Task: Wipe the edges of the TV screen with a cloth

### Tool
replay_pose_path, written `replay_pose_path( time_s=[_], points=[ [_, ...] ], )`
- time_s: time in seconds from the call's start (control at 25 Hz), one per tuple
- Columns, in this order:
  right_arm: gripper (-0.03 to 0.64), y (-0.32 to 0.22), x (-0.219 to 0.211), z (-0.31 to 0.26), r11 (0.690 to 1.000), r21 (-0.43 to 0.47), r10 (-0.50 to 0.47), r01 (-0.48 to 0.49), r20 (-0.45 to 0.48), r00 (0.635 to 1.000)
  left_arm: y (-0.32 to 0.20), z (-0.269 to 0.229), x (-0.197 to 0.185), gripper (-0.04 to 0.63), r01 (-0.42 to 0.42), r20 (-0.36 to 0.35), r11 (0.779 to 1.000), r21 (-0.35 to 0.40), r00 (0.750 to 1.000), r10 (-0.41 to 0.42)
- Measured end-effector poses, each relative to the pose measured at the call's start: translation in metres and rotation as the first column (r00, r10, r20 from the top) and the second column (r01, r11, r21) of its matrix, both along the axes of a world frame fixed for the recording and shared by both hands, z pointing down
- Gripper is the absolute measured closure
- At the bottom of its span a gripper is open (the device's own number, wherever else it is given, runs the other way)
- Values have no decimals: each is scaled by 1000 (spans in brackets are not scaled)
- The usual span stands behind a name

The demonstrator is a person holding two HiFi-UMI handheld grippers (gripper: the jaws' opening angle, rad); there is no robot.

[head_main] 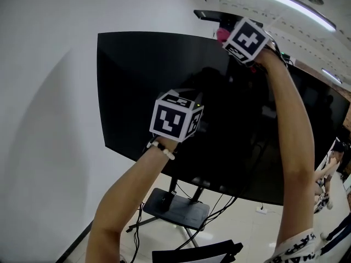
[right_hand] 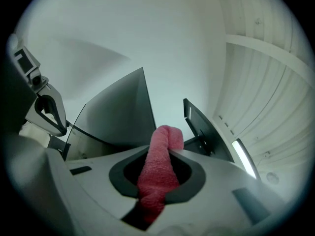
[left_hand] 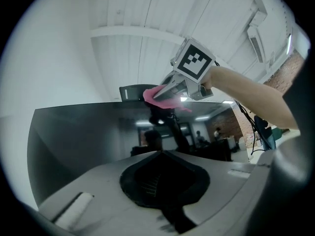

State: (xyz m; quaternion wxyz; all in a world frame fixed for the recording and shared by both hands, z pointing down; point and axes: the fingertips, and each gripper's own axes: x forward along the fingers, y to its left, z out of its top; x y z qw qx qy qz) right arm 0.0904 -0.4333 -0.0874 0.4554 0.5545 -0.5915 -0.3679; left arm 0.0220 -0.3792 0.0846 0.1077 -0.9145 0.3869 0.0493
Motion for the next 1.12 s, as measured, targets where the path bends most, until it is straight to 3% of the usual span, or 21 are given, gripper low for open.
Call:
replay_pose_path(
  time_s=[0.48,0.88,1.12],
  points=[
    [554,-86,-152,2,997,-31,-64,67,77,995,-85,12,-144,595,14,41,1000,-22,999,-13],
    [554,-160,-292,5,997,-24,-75,75,16,997,-135,22,-267,595,54,29,997,-47,998,-52],
    [554,-202,-368,7,992,-39,-120,119,-30,992,-162,33,-321,595,109,14,992,-64,994,-109]
  ],
)
